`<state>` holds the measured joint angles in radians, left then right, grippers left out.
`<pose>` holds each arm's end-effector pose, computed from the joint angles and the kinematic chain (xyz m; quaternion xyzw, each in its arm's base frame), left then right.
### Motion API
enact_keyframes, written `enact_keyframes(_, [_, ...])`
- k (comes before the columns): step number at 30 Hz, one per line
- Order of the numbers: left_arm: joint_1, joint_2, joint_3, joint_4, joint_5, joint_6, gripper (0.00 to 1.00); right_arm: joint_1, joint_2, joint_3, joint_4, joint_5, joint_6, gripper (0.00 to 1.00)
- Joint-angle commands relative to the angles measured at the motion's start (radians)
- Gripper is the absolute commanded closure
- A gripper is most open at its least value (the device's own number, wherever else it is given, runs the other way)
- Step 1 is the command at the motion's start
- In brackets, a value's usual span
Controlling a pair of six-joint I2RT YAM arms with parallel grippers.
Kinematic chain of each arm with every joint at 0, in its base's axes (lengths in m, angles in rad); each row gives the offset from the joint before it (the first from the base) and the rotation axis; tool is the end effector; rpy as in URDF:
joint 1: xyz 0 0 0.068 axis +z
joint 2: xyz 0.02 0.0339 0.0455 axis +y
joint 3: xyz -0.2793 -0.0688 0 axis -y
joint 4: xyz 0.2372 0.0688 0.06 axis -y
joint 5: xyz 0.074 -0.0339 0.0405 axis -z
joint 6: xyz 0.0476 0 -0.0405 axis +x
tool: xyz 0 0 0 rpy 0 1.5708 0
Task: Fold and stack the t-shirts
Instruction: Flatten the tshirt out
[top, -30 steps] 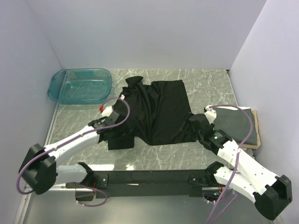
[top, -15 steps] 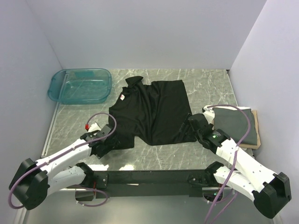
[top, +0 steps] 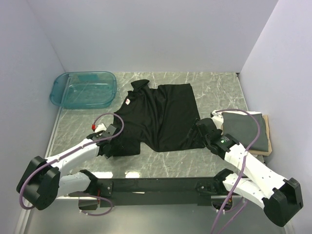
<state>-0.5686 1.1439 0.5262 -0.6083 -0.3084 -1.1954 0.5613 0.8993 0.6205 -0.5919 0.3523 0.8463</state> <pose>0.1534 -0.0809 0.1669 -0.3252 0.9179 -0.0347 0.2246 0.1503 0.0751 0.2338 0.1908 0.9069 0.0930 0.3639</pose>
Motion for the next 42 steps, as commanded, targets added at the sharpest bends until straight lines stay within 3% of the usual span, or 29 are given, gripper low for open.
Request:
enact_keyframes(1, [0.001,0.040,-0.035,-0.028,0.095,0.028,0.46,-0.011,0.006,0.001,0.006,0.034,-0.003,0.00])
enact_keyframes(18, [-0.030,0.086,0.027,-0.157,0.141,0.033,0.48,-0.066,0.027,-0.024,0.030,0.011,-0.030,0.00])
enact_keyframes(22, [-0.037,0.117,0.049,-0.169,0.120,0.036,0.53,-0.087,0.027,-0.033,0.044,-0.007,-0.046,0.00])
enact_keyframes(24, [-0.039,0.125,0.051,-0.157,0.112,0.040,0.64,-0.095,0.026,-0.039,0.047,-0.012,-0.049,0.00])
enact_keyframes(25, [-0.039,0.126,0.047,-0.147,0.112,0.048,0.64,-0.100,0.027,-0.041,0.047,-0.012,-0.052,0.00])
enact_keyframes(26, [-0.039,0.123,0.046,-0.137,0.112,0.045,0.85,-0.109,0.027,-0.044,0.047,-0.016,-0.055,0.00])
enact_keyframes(29, [-0.039,0.125,0.043,-0.087,0.124,0.072,0.93,-0.121,0.021,-0.051,0.043,-0.030,-0.064,0.00])
enact_keyframes(30, [-0.039,0.126,0.044,-0.074,0.120,0.080,0.99,-0.132,0.013,-0.053,0.040,-0.035,-0.065,0.00])
enact_keyframes(42, [-0.039,0.019,0.058,-0.057,0.045,0.086,0.99,-0.222,-0.005,-0.105,-0.052,-0.064,-0.061,0.01])
